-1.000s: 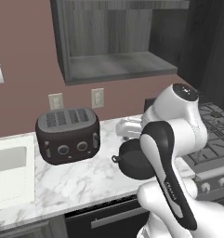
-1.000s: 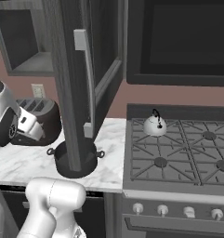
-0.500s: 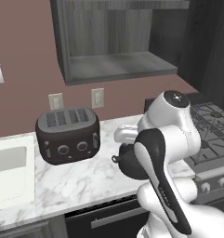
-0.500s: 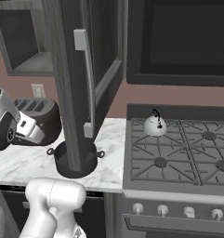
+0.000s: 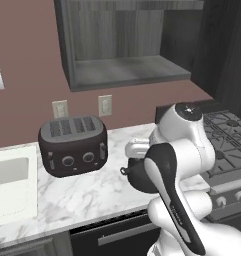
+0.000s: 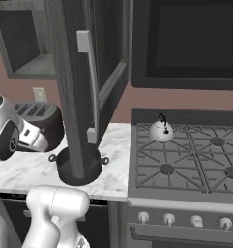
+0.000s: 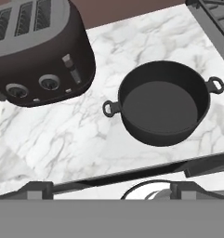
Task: Pick the kettle from the cabinet and place it on a stove burner. Then pick the pot from the counter and place it on another stove burner. Finally, turn both burners on.
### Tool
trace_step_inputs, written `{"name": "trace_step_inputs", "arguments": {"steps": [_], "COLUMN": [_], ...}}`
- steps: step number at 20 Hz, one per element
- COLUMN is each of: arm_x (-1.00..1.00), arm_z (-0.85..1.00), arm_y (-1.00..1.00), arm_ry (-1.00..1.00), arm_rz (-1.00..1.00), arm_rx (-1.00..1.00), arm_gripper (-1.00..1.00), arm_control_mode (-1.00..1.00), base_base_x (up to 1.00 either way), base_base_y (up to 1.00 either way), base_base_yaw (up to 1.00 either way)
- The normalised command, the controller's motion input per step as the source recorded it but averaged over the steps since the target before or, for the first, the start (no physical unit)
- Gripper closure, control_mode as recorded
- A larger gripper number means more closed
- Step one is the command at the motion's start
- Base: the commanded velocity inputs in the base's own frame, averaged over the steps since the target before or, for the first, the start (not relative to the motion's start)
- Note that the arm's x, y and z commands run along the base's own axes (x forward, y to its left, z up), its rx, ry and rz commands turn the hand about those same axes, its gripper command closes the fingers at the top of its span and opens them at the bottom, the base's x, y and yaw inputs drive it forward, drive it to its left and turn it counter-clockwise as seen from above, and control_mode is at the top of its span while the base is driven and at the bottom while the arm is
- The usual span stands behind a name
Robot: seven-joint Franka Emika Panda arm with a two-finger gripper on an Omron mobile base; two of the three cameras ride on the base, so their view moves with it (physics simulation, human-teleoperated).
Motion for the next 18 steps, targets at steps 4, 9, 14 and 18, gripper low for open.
{"name": "trace_step_inputs", "arguments": {"steps": [4,9,14,18], "arm_x": [0.00,0.00,0.00,0.00], "arm_z": [-0.17,-0.14,-0.20,-0.23], "arm_y": [-0.21,-0.16,-0.01,0.00], "arm_ry": [0.00,0.00,0.02,0.02], "arm_rz": [0.02,0.04,0.08,0.10], "arm_rx": [-0.03,-0.02,-0.03,-0.05], "arm_gripper": [-1.00,-1.00,-1.00,-1.00], "arm_control_mode": [-1.00,-1.00,-1.00,-1.00], "base_base_x": [0.00,0.00,0.00,0.00], "base_base_y": [0.00,0.00,0.00,0.00], "base_base_yaw": [0.00,0.00,0.00,0.00]}}
